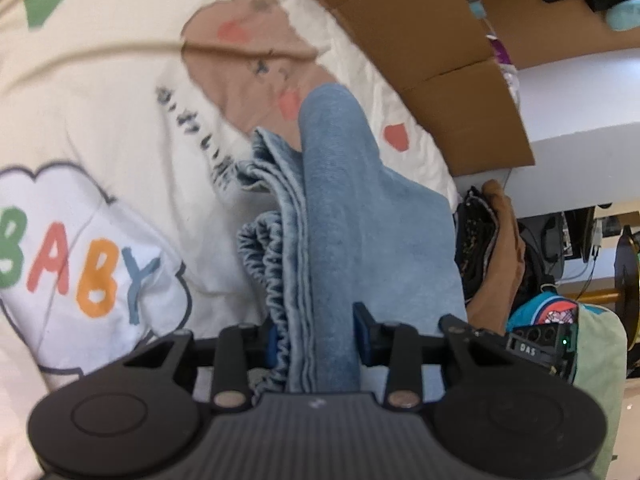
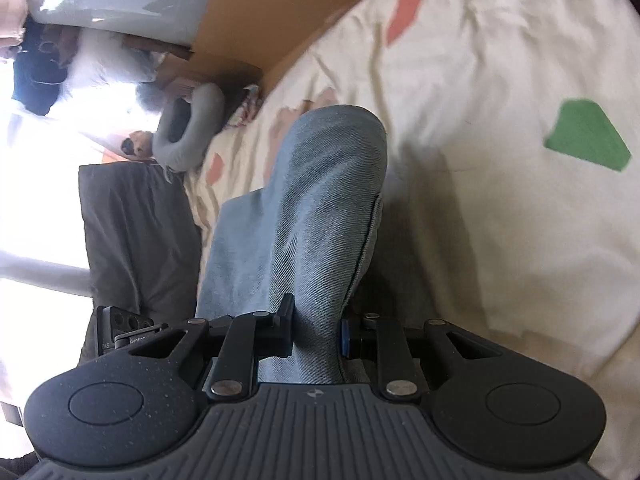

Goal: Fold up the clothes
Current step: 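Carry the held jeans with both tools toward the white board area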

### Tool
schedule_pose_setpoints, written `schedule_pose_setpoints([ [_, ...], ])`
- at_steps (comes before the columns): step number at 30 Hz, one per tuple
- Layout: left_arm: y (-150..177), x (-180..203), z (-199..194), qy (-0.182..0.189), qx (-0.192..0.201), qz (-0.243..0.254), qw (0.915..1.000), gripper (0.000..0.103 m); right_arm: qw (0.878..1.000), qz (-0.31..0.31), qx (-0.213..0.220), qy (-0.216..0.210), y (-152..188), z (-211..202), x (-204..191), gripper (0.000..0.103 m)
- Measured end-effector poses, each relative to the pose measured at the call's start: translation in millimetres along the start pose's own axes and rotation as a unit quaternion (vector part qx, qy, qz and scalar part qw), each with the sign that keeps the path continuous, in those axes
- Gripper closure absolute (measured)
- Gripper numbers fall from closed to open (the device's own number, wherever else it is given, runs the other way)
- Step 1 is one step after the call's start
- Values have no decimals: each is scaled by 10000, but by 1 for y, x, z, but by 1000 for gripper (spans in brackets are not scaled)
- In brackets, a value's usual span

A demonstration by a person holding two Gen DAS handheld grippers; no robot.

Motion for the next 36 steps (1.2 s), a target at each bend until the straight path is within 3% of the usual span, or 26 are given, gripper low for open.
schedule_pose_setpoints([
  [20,-12,155,-126,-361,604,593,9958,66,9979,-493,283,-307,-59,-97,-155,82],
  [36,7,280,-191,12,985,1129,9887,66,9926,-900,796,-171,-111,-213,-261,82],
])
Point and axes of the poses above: each gripper's, at about its wrist camera, not at the fingertips, and z roughly the way its jaws point, x to its right, y to its underside, the point moved 5 cm from there along z, roughly the way its jaws point, and after that the axes turned 9 degrees about -z, right-handed, at the moved point
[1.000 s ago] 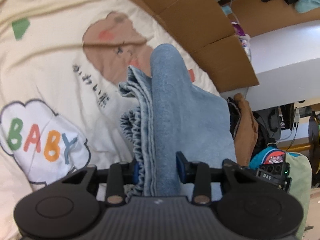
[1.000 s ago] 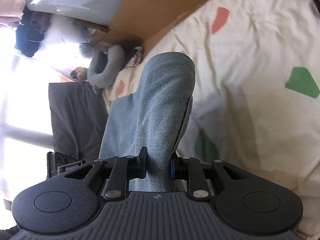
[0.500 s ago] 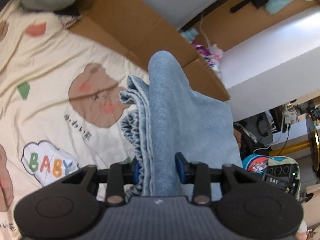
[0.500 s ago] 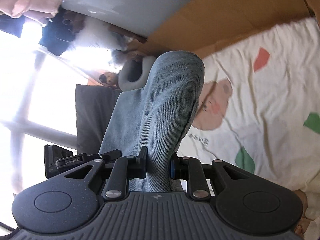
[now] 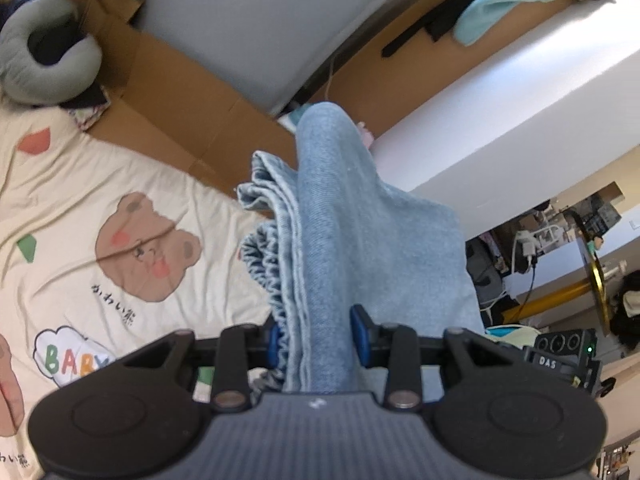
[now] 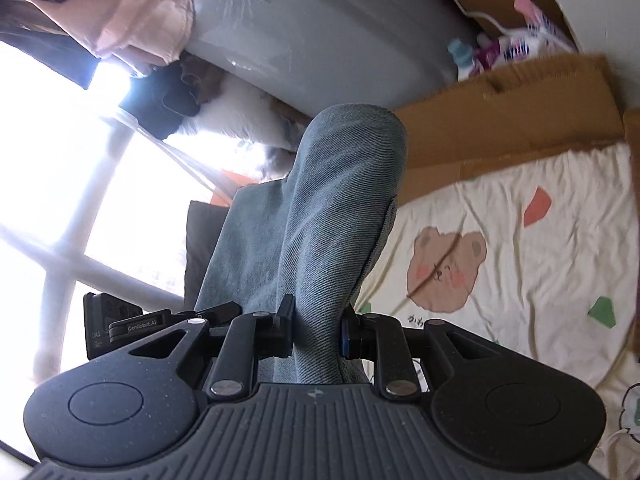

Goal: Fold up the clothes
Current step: 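Carry the held jeans with both tools toward the white board area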

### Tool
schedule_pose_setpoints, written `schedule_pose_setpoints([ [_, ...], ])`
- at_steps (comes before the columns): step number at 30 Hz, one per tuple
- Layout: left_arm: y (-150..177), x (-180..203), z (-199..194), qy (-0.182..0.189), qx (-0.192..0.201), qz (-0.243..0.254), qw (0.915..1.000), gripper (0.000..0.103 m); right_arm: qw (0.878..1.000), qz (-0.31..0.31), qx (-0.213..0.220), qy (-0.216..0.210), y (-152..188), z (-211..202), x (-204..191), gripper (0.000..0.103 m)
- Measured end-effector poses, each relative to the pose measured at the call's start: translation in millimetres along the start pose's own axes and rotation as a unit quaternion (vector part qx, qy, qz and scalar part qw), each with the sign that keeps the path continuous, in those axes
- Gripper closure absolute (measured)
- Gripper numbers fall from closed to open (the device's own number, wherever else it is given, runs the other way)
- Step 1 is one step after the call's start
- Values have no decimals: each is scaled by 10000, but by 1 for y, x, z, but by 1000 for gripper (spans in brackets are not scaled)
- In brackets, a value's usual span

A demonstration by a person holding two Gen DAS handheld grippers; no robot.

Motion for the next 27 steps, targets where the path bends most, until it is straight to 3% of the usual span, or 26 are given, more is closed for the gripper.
schedule_pose_setpoints([
  [15,-5,96,-33,420,185,263,9986,66,9968,-567,319,460,-63,-94,-79,82],
  [20,-1,120,-24,523,122,379,9978,66,9954,-598,460,594,-70,-125,-83,82],
  [27,11,144,11,677,-79,541,9962,66,9938,-463,650,772,-66,-160,-58,82],
])
Point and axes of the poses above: each gripper's, at about its wrist camera, not at the fingertips, and z roughly the way its jaws point, x to its right, y to its underside, the point moved 5 cm from there along z, roughly the way its jaws point, and after that the axes turned 9 degrees about -z, right-handed, at the moved point
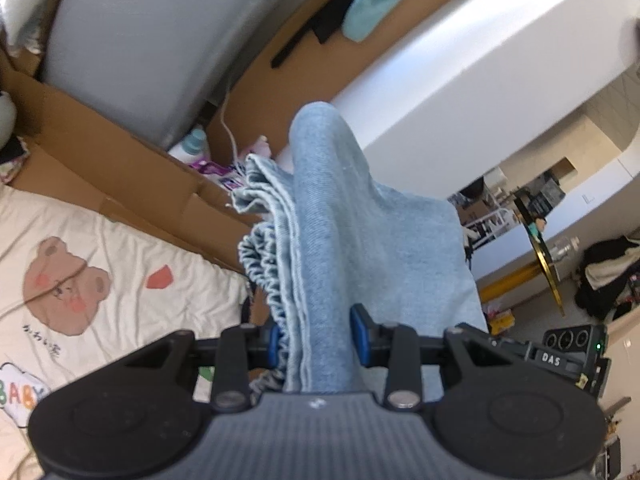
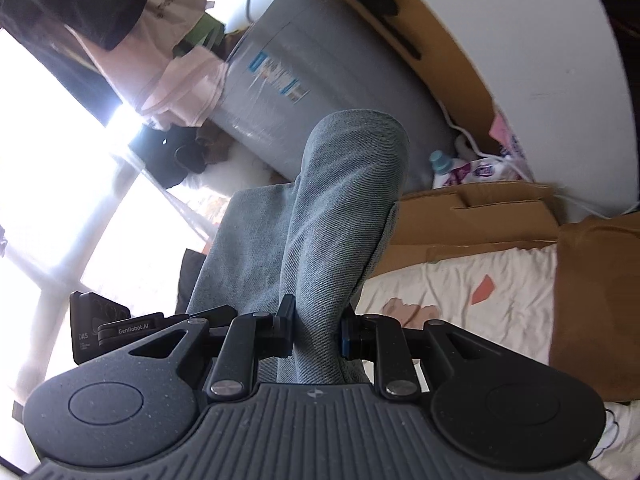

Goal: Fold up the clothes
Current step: 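Carry the held jeans with both tools toward the white board area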

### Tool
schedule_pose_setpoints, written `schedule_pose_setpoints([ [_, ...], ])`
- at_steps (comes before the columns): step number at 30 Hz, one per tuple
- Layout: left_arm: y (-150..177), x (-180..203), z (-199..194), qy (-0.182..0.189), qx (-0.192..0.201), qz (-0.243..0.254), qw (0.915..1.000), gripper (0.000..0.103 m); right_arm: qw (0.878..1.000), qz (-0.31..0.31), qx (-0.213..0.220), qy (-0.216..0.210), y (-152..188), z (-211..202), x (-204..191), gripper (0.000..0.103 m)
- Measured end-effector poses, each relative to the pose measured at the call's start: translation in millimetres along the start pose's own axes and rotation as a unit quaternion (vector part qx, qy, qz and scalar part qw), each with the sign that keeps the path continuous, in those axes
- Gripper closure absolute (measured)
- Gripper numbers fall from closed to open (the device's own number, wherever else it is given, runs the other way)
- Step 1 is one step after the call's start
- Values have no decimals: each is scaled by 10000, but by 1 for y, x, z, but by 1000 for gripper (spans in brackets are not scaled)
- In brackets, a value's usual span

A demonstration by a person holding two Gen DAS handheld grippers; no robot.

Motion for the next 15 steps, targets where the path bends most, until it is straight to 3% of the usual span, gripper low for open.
schedule_pose_setpoints([
  [15,26,16,124,411,-623,67,9972,66,9966,463,262,628,18,-38,117,82],
])
Point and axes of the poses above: each gripper's, at about its wrist camera, not at the fingertips, and z roughly the way its jaws point, x to its right, y to its underside, the point moved 5 cm from there along z, roughly the way its jaws point, and after that the axes turned 9 degrees about -z, right-handed, at the moved point
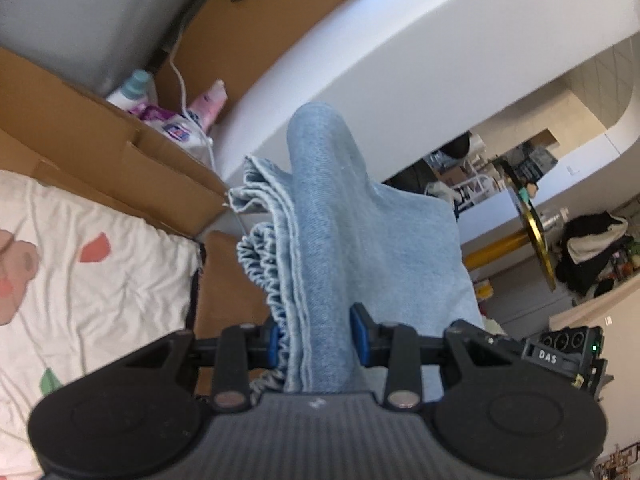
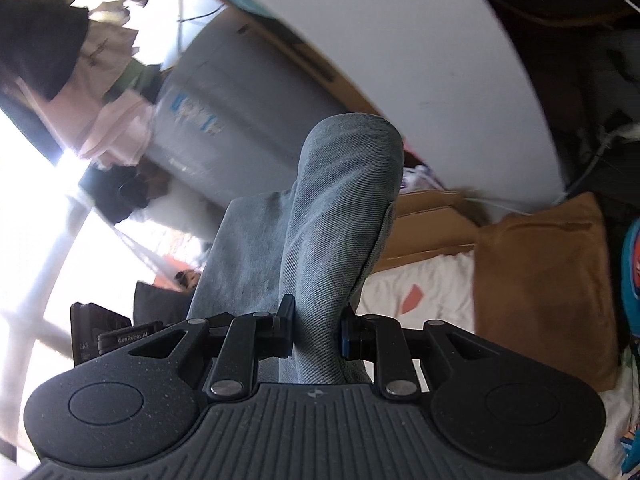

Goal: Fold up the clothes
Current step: 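Carry the held jeans with both tools toward the white board area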

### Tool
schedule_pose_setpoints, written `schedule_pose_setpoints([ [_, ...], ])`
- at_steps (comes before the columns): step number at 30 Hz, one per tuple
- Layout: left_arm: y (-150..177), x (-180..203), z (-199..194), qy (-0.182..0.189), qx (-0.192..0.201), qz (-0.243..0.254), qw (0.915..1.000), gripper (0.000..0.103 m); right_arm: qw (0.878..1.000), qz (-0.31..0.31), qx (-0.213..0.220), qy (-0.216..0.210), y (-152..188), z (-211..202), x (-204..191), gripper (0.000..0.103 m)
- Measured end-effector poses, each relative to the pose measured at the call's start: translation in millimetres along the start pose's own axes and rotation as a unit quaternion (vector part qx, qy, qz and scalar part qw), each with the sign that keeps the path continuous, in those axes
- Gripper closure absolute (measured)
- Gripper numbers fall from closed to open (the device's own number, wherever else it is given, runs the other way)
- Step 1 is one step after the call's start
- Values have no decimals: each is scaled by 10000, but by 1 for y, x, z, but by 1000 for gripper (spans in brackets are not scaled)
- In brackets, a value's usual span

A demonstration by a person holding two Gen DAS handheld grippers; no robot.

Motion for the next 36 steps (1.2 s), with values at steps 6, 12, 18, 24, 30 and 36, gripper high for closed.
schedule_pose_setpoints([
  [6,4,-7,53,111,-237,-55,9996,66,9994,230,16,271,4,8,56,82],
  [12,10,-20,111,217,-375,42,9991,66,9971,390,11,650,9,19,106,82],
  [18,19,-40,164,334,-435,-29,9985,66,9939,375,16,1035,16,34,155,82],
  [24,18,-65,212,359,-466,-118,9982,66,9911,408,96,1266,21,59,200,82],
  [30,20,-86,249,370,-528,-166,9978,66,9883,446,133,1453,26,86,238,82],
  [36,26,-108,275,389,-580,-212,9973,66,9870,430,133,1542,37,106,267,82],
])
Point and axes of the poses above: each gripper's, at about its wrist camera, not at the fingertips, and z roughly the way its jaws point, x to its right, y to its underside, the point moved 5 cm from there along z, roughly the way its jaws point, and after that the axes turned 9 degrees about -z, right-handed, at the moved point
